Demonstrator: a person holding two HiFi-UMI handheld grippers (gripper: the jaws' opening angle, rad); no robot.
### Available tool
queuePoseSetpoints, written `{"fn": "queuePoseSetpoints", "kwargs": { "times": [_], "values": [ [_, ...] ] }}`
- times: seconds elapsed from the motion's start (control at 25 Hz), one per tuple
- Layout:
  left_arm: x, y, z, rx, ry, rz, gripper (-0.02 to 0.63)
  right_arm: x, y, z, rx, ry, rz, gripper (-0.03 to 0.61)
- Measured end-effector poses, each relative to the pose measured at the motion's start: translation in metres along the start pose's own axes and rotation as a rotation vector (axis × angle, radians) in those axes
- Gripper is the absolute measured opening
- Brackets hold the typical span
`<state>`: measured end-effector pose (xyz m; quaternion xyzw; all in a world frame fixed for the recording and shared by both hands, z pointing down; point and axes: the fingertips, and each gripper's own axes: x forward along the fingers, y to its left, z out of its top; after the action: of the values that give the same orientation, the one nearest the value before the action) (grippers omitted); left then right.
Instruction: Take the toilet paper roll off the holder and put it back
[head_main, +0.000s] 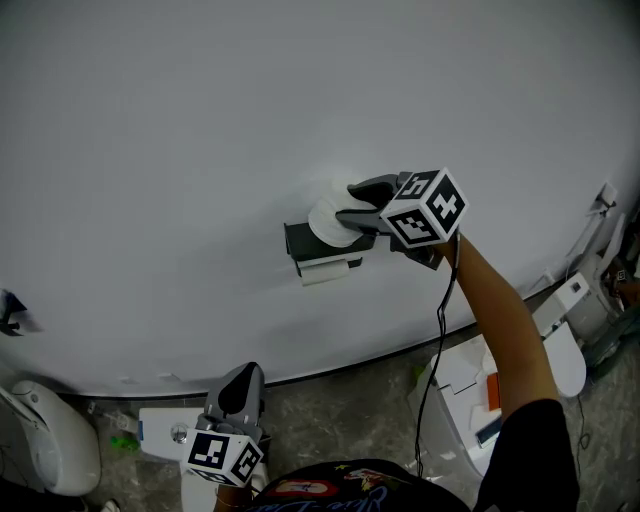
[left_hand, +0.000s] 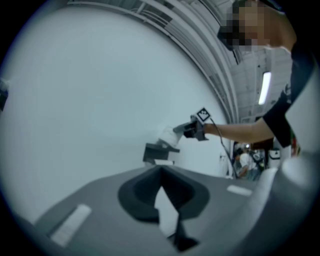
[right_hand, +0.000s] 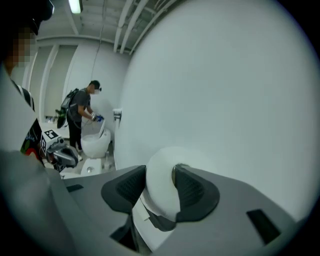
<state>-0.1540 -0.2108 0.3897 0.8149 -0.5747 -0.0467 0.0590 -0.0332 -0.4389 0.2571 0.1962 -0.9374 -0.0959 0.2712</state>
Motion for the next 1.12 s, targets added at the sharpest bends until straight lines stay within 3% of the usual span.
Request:
{"fn": "queuePoseSetpoints", "kwargs": {
  "times": [0.24, 0.44, 1.0, 1.12],
  "values": [
    [0.005, -0.014, 0.006, 0.030, -0.008, -0.048, -0.002, -0.043, -0.004, -0.012, 0.187, -0.257, -0.136, 0.189],
    [0.008, -0.026, 0.017, 0.056, -0.025, -0.082, -0.002, -0.075, 0.023, -0.022, 0.276, -0.403, -0.192, 0.189],
    [0.006, -0.056, 0.017, 0.060, -0.027, -0.137, -0.002, -0.119, 0.129, -0.094, 0.494, -0.632, -0.325, 0.189],
    [0.005, -0.057, 0.016, 0.064, -0.023, -0.132, -0.002, -0.126, 0.152, -0.104, 0.498, -0.680, -0.360, 0.189]
  ]
}}
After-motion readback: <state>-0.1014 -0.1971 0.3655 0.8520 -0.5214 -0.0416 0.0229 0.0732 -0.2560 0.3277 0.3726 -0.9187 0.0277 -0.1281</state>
